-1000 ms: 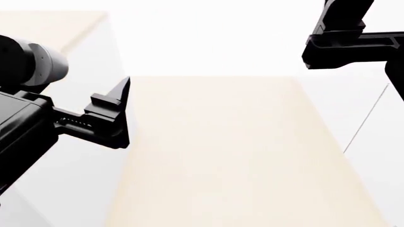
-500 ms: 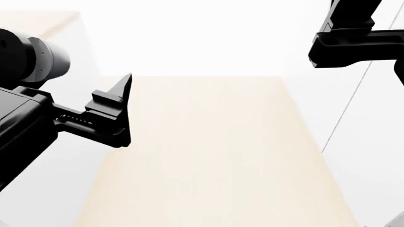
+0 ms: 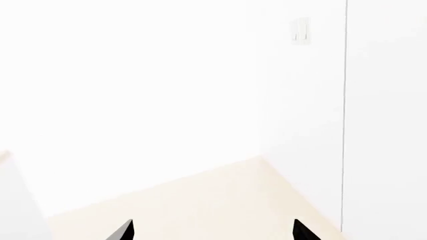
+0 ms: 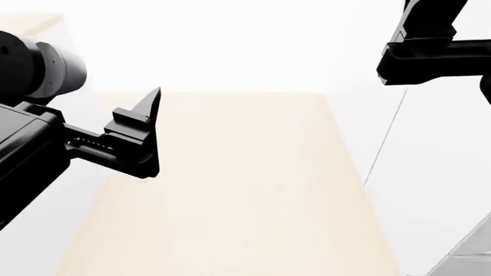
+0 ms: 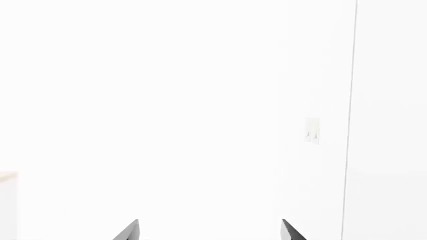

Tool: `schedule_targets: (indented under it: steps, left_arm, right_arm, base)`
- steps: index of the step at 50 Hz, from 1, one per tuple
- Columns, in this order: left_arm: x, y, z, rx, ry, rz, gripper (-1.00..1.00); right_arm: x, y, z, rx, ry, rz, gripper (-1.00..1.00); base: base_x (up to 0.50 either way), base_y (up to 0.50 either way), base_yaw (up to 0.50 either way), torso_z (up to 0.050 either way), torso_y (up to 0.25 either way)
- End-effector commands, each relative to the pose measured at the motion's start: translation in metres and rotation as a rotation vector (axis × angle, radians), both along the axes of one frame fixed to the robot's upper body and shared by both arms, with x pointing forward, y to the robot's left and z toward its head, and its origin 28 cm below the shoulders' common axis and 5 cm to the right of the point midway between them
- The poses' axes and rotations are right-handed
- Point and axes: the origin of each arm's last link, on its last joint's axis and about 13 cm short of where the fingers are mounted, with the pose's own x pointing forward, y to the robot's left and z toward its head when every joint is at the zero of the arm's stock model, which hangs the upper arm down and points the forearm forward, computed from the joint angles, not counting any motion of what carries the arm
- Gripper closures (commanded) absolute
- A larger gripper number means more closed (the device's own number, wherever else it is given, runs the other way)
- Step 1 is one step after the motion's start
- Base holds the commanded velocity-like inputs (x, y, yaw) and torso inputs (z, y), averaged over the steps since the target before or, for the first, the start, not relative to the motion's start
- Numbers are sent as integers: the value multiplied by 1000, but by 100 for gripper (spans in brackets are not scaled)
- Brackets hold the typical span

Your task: Move the drinks to the dining counter.

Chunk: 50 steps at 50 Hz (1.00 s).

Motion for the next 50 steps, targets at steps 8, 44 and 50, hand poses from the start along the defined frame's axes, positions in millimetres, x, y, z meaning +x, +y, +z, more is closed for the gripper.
schedule_targets:
  steps: [8,44,50]
  left_arm:
    - [-1,0,1,3,-2,-3,-100]
    - [-1,1,1,5,-1,3,-100]
    - [-1,0,1,7,-1,2,-100]
  right_arm:
    - [-1,1,1,-4,0,2,-100]
    - [-1,1,3,-17,0,6,-100]
    - [-1,1,3,-15,-1,4,-100]
  base:
    - [2,-500,0,0,0]
    - [2,-500,0,0,0]
    - [2,-500,0,0,0]
